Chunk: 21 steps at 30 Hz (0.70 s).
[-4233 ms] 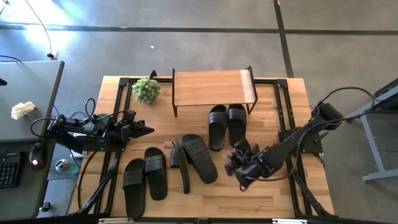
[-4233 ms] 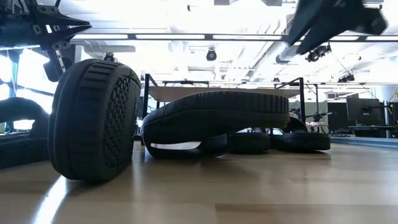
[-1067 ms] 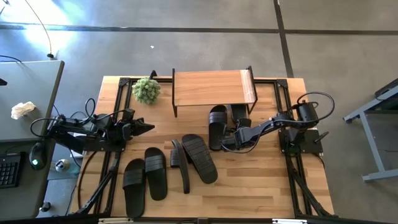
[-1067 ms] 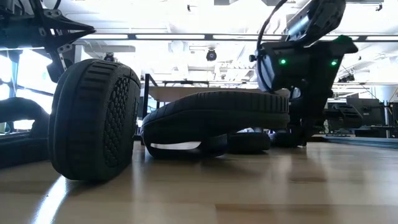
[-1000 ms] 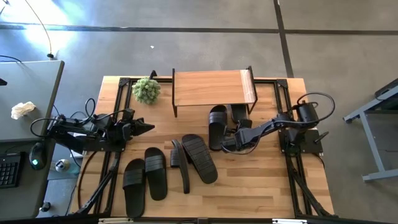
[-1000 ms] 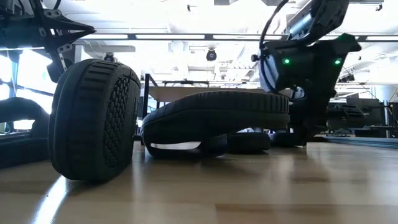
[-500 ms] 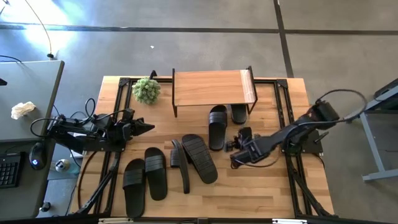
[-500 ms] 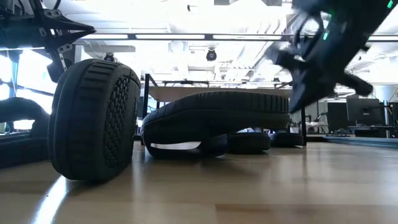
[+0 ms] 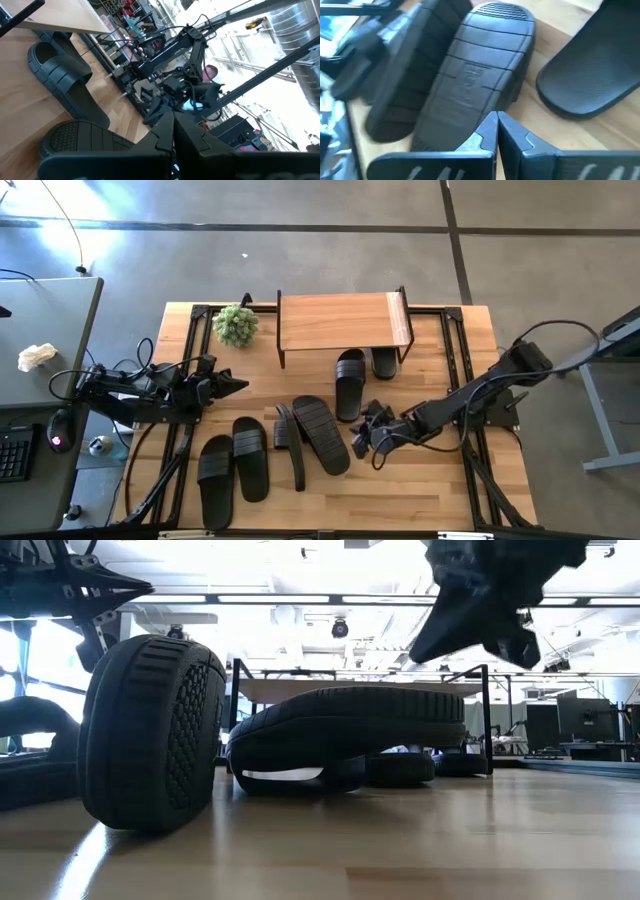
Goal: Pick and place slides into the shelf
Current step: Adjust the pair of black slippers under the shelf
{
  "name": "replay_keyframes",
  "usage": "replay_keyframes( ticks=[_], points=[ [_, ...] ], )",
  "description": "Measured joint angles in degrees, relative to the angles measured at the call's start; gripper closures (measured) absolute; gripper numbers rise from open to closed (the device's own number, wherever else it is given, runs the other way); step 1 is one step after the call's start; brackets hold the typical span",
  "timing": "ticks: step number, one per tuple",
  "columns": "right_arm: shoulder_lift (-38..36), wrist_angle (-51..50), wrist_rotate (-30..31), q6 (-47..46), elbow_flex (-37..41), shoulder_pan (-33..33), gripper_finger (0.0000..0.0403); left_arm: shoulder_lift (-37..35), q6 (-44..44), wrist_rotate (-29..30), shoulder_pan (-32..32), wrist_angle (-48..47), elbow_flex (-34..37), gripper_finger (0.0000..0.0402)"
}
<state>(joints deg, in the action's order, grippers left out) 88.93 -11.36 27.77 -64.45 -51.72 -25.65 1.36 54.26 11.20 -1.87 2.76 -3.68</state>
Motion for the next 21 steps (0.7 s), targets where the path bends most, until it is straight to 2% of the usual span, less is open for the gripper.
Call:
replay_keyframes(
  ticks=[3,8,10,16,21],
  points=[
    [3.81,1.02,-2.82,0.01,0.0,1.3,0.0403,-0.01,-0.01,0.0,0.0,0.0,0.0,0.0401],
    [10.51,8.88,-6.61,1.35,0.0,2.14,0.0403,0.0,0.0,-0.1,-0.02,-0.01,0.0,0.0401],
    [12.21,9.84,-5.82,0.47,0.0,2.12,0.0403,-0.01,0.0,-0.18,-0.01,0.02,0.0,0.0401],
    [13.57,8.19,2.52,-4.16,0.02,2.5,0.0403,-0.02,0.0,-0.22,-0.01,0.02,0.0,0.0401],
    [13.57,4.84,2.51,-5.28,0.02,4.41,0.0403,-0.01,0.01,-0.14,0.0,0.02,0.0,0.0401]
  ],
)
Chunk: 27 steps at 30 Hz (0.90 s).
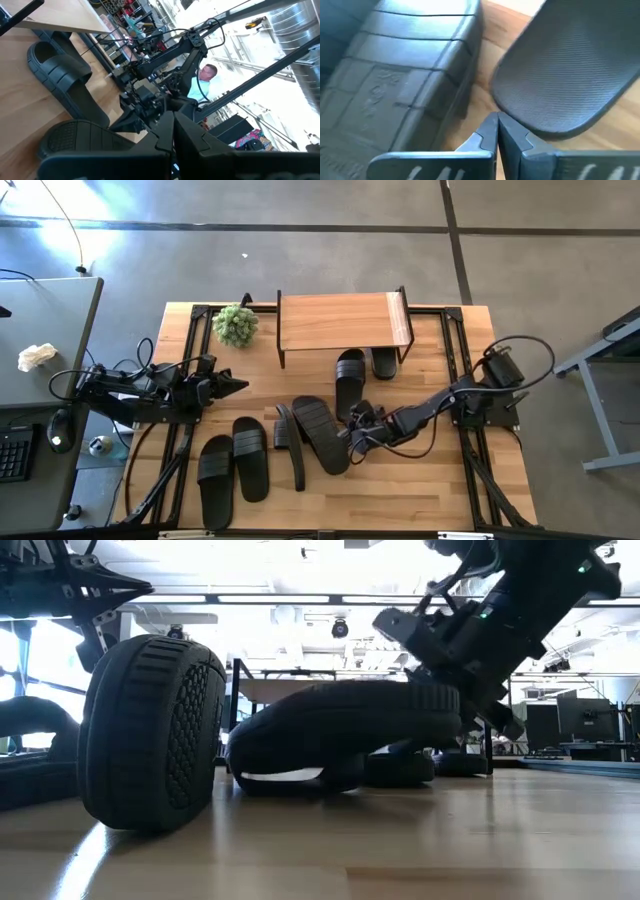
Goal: Pick and place slides into the shelf
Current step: Adjust the pair of black slippers under the shelf
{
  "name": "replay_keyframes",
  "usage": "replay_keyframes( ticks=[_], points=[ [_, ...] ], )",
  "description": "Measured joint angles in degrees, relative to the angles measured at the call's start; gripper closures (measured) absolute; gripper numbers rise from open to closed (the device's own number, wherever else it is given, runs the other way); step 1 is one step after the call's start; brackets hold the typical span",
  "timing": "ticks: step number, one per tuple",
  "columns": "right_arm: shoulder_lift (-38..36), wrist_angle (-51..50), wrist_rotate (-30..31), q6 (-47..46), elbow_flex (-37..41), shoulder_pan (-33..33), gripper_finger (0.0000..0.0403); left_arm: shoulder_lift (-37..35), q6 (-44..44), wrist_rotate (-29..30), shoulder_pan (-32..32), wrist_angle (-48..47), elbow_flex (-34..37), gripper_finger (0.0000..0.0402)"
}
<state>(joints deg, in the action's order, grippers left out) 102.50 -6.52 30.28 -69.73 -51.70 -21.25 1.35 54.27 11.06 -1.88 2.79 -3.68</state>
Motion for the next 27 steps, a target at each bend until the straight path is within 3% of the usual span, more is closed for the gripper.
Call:
replay_keyframes(
  ticks=[27],
  points=[
    [0.0,-5.0,5.78,-3.01,0.0,11.33,0.0403,0.0,0.02,0.0,0.01,0.02,0.0,0.0401]
  ],
)
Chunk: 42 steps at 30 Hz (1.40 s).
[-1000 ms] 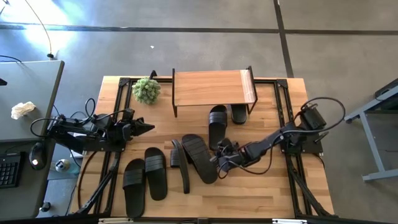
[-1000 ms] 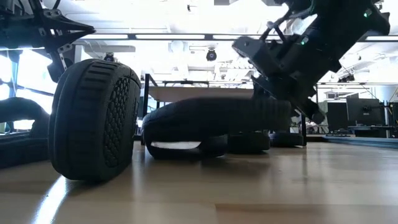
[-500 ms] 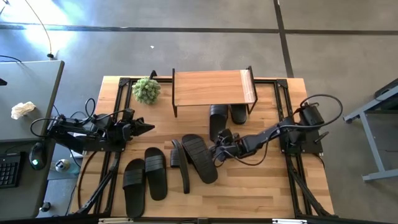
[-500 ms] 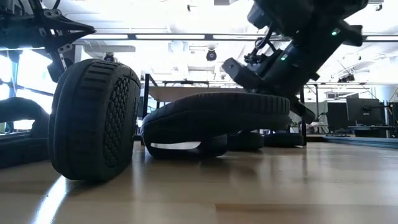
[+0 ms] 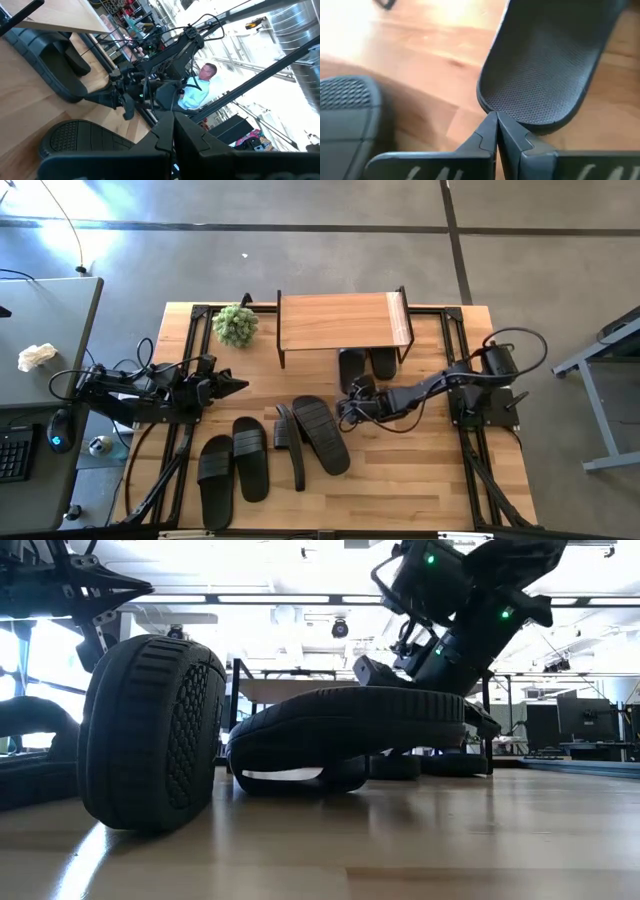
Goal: Pick and place slides into the shelf
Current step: Adjust the pair of black slippers under the shelf
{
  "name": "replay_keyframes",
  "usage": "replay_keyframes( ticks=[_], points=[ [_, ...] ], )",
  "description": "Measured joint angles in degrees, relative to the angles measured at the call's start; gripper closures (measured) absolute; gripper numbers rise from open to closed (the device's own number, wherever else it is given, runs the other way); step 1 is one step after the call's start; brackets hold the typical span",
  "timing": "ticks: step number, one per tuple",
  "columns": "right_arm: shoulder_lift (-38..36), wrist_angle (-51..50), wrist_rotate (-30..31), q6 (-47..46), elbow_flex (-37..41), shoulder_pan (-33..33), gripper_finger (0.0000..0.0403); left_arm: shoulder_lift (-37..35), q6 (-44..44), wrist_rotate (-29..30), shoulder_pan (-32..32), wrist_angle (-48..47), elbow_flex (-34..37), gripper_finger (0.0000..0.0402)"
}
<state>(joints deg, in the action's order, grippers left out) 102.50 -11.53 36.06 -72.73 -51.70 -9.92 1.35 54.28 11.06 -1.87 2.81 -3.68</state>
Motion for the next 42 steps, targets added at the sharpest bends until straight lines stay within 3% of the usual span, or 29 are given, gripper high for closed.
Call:
replay_keyframes(
  ticks=[42],
  points=[
    [-0.04,-1.3,1.42,-5.8,0.0,9.14,0.0403,-0.01,0.0,0.03,0.0,-0.74,0.0,0.0401]
  ],
)
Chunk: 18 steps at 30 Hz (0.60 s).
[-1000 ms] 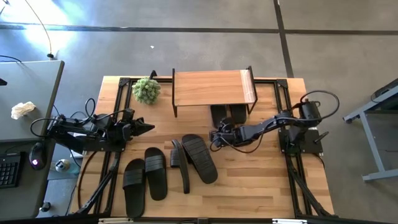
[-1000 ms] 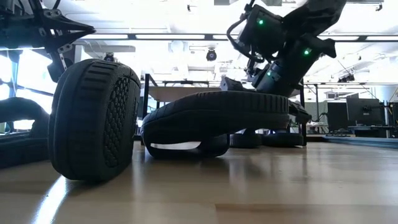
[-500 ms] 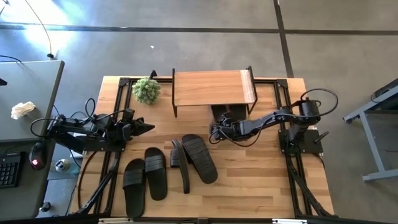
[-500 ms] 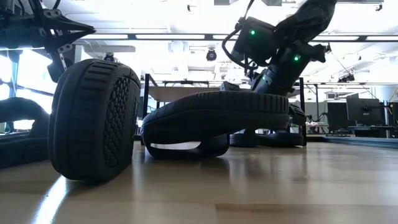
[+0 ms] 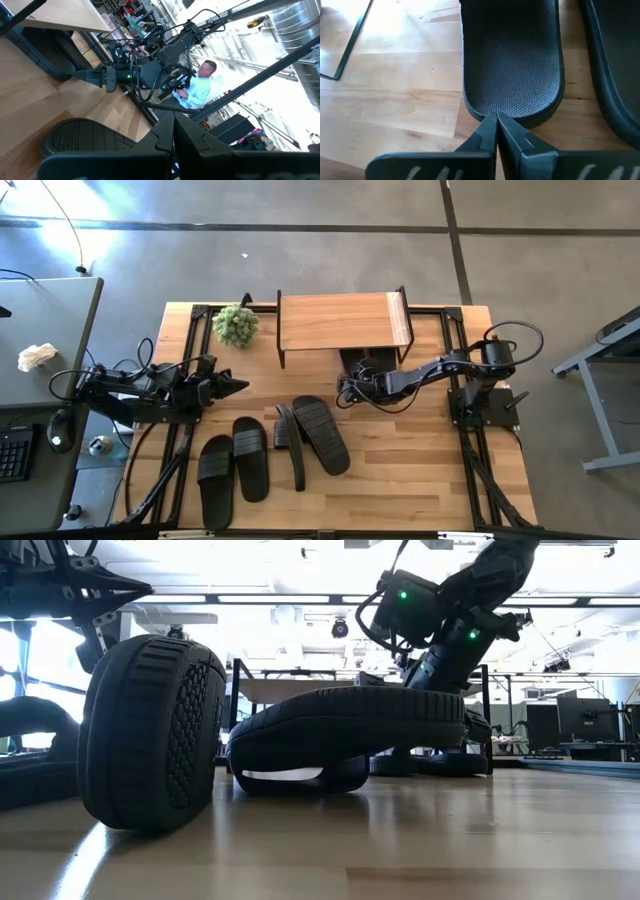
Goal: Pick and place slides into the shelf
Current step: Adjust the pair of black slippers under the shelf
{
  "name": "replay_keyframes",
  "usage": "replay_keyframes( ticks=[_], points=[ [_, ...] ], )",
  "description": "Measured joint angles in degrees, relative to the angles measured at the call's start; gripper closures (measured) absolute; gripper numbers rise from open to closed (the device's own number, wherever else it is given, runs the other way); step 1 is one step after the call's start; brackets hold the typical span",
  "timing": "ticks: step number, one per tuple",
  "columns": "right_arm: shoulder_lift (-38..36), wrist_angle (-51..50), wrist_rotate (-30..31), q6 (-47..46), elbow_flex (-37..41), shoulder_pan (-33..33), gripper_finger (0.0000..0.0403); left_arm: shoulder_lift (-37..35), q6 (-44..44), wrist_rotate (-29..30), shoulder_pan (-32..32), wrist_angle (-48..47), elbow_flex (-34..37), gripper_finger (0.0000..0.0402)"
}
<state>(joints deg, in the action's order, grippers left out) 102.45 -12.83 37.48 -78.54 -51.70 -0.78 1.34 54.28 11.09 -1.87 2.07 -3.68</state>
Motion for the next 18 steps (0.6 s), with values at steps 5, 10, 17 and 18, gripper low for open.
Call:
replay_keyframes(
  ticks=[5,10,17,18],
  points=[
    [-1.29,-0.1,1.76,1.48,0.02,-1.1,0.0403,0.02,0.12,0.0,-0.01,-1.91,0.0,0.0401],
    [-5.32,-1.51,1.29,4.31,0.04,-3.46,0.0403,0.02,0.17,-0.09,-0.01,-2.65,0.0,0.0401],
    [-12.8,-16.58,-4.8,6.23,0.02,-6.39,0.0403,0.02,0.2,-0.93,0.0,-2.67,0.0,0.0401],
    [-13.62,-21.51,-4.94,3.95,0.02,-6.85,0.0403,0.02,0.21,-1.18,-0.02,-2.67,0.0,0.0401]
  ],
)
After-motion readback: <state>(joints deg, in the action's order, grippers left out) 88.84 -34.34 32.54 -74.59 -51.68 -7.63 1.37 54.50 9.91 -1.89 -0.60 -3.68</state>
